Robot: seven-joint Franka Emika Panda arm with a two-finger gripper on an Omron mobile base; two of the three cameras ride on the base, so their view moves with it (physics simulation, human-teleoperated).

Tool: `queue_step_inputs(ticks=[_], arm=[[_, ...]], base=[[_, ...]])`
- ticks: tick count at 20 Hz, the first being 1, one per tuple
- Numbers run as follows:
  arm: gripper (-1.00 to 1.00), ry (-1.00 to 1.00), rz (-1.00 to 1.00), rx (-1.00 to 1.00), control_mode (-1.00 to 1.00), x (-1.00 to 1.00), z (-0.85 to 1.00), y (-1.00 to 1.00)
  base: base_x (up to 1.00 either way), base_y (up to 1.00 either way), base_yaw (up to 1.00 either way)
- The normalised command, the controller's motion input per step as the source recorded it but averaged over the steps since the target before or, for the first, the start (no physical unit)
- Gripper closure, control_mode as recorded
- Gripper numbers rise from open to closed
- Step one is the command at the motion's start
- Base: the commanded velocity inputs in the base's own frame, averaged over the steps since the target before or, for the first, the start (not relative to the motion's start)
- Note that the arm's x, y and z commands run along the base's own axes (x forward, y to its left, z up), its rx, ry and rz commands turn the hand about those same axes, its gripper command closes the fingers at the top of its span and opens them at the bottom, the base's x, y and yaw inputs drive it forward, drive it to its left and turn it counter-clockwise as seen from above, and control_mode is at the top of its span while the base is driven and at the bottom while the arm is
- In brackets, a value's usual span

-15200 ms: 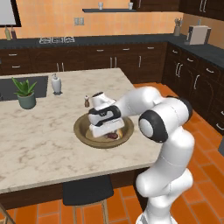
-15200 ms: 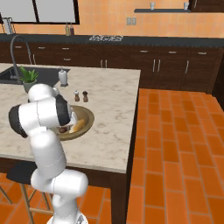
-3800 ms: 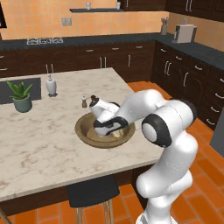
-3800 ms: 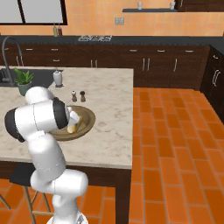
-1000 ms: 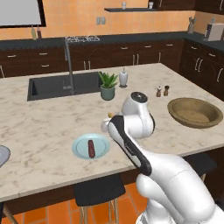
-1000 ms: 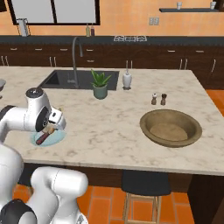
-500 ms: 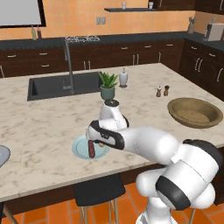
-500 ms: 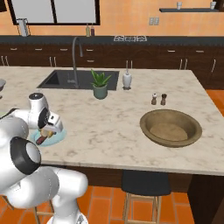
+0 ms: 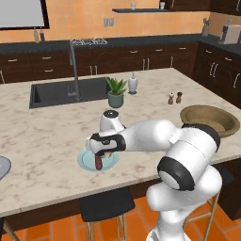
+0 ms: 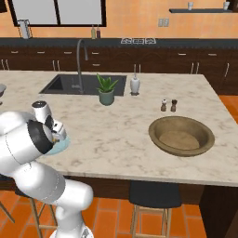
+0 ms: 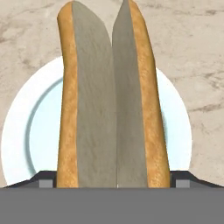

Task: Place one bun and one sausage from the bowl on each plate.

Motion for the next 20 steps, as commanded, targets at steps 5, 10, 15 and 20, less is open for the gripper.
queue_step_inputs(ticks=[5, 10, 15, 20], arm=[[-1.0, 0.0, 0.0, 0.0, -1.0, -0.01, 0.04, 0.0], [-1.0, 0.0, 0.0, 0.0, -1.0, -0.28, 0.02, -0.22], [-1.0, -0.09, 0.0, 0.05, -1.0, -0.66, 0.39, -0.43], [-1.0, -0.48, 0.0, 0.15, -1.0, -1.0, 1.0, -0.54]], base=[[0.0, 0.0, 0.0], [0.0, 0.0, 0.0], [0.0, 0.0, 0.0], [0.0, 0.0, 0.0]])
